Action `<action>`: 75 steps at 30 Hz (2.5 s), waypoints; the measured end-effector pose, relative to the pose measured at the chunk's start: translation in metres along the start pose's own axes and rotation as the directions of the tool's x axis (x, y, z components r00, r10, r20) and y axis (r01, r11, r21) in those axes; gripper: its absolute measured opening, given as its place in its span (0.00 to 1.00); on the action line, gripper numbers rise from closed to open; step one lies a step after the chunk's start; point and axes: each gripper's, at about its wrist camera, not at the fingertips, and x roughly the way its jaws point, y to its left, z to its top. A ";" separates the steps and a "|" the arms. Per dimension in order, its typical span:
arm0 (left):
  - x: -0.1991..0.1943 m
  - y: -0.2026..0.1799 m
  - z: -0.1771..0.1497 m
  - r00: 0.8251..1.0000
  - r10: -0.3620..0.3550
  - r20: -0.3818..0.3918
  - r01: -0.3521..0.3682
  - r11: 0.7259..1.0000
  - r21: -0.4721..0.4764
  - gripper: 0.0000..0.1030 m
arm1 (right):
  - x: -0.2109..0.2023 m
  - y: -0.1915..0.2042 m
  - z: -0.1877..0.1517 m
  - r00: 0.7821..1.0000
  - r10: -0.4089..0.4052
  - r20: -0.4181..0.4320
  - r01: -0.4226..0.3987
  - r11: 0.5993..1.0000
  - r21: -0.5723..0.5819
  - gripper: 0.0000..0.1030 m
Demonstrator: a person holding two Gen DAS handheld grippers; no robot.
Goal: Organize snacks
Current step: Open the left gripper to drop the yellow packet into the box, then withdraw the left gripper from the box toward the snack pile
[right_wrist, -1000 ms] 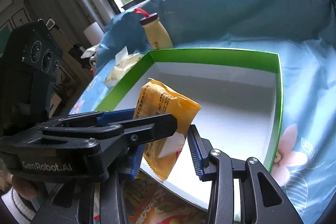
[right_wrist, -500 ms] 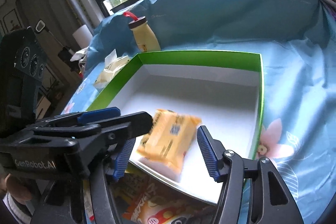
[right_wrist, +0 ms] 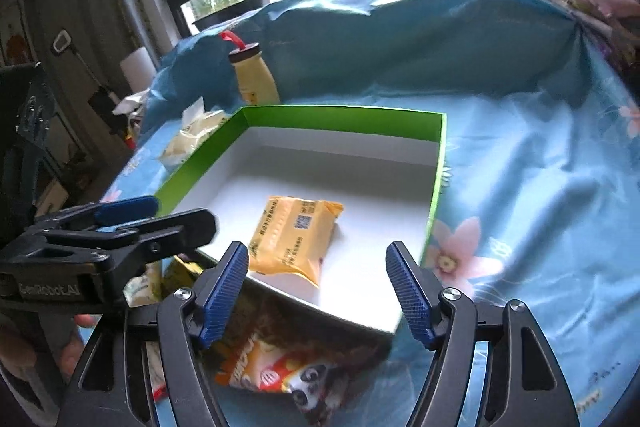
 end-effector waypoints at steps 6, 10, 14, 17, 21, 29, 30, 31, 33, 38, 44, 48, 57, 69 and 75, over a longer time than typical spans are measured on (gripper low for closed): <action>-0.013 0.003 -0.011 1.000 0.019 0.005 -0.019 1.000 -0.015 0.97 | -0.018 0.005 -0.006 0.999 -0.052 0.016 0.052 0.998 -0.024 0.70; -0.027 0.006 -0.019 0.999 0.038 0.022 -0.037 0.999 -0.022 0.98 | -0.025 0.010 -0.011 0.998 -0.063 0.008 0.063 0.997 -0.035 0.70; -0.040 0.008 -0.026 0.997 0.062 0.038 -0.061 0.998 -0.026 1.00 | -0.034 0.013 -0.015 0.997 -0.072 0.012 0.073 0.997 -0.036 0.70; -0.048 0.009 -0.033 0.996 0.072 0.045 -0.071 0.997 -0.027 1.00 | -0.042 0.015 -0.018 0.998 -0.061 0.014 0.062 0.998 -0.031 0.70; -0.057 0.010 -0.041 0.995 0.080 0.054 -0.078 0.997 -0.029 1.00 | -0.047 0.019 -0.022 0.998 -0.053 0.013 0.054 0.998 -0.037 0.70; -0.072 0.007 -0.055 0.992 0.099 0.074 -0.097 0.995 -0.029 1.00 | -0.060 0.026 -0.027 0.998 -0.051 0.022 0.052 0.998 -0.040 0.71; -0.074 0.006 -0.056 0.992 0.103 0.077 -0.101 0.994 -0.029 1.00 | -0.062 0.027 -0.028 0.999 -0.049 0.023 0.050 0.998 -0.040 0.71; -0.075 0.006 -0.058 0.991 0.107 0.078 -0.105 0.994 -0.029 1.00 | -0.064 0.027 -0.029 0.999 -0.048 0.023 0.049 0.998 -0.040 0.71; -0.077 0.005 -0.061 0.990 0.112 0.081 -0.110 0.994 -0.027 1.00 | -0.066 0.027 -0.030 0.999 -0.044 0.023 0.045 0.998 -0.037 0.71; -0.081 0.004 -0.068 0.988 0.131 0.081 -0.129 0.991 -0.027 1.00 | -0.070 0.029 -0.038 1.000 -0.024 0.014 0.024 0.999 -0.028 0.71; -0.086 0.001 -0.076 0.984 0.152 0.092 -0.151 0.988 -0.017 1.00 | -0.070 0.032 -0.047 1.000 -0.007 -0.006 0.007 1.000 -0.023 0.71; -0.088 0.000 -0.080 0.983 0.157 0.096 -0.157 0.988 -0.013 1.00 | -0.069 0.035 -0.052 1.000 -0.003 -0.018 0.002 1.000 -0.023 0.71; -0.086 0.008 -0.090 0.984 0.156 0.080 -0.154 0.988 -0.030 1.00 | -0.063 0.044 -0.058 0.999 0.010 -0.041 -0.012 0.999 -0.041 0.71; -0.076 0.049 -0.121 0.991 0.131 -0.008 -0.131 0.983 -0.131 1.00 | -0.038 0.067 -0.077 0.989 0.071 -0.131 -0.083 0.993 -0.083 0.71; -0.075 0.073 -0.138 0.991 0.126 -0.045 -0.132 0.976 -0.175 1.00 | -0.027 0.076 -0.082 0.980 0.107 -0.168 -0.124 0.988 -0.092 0.71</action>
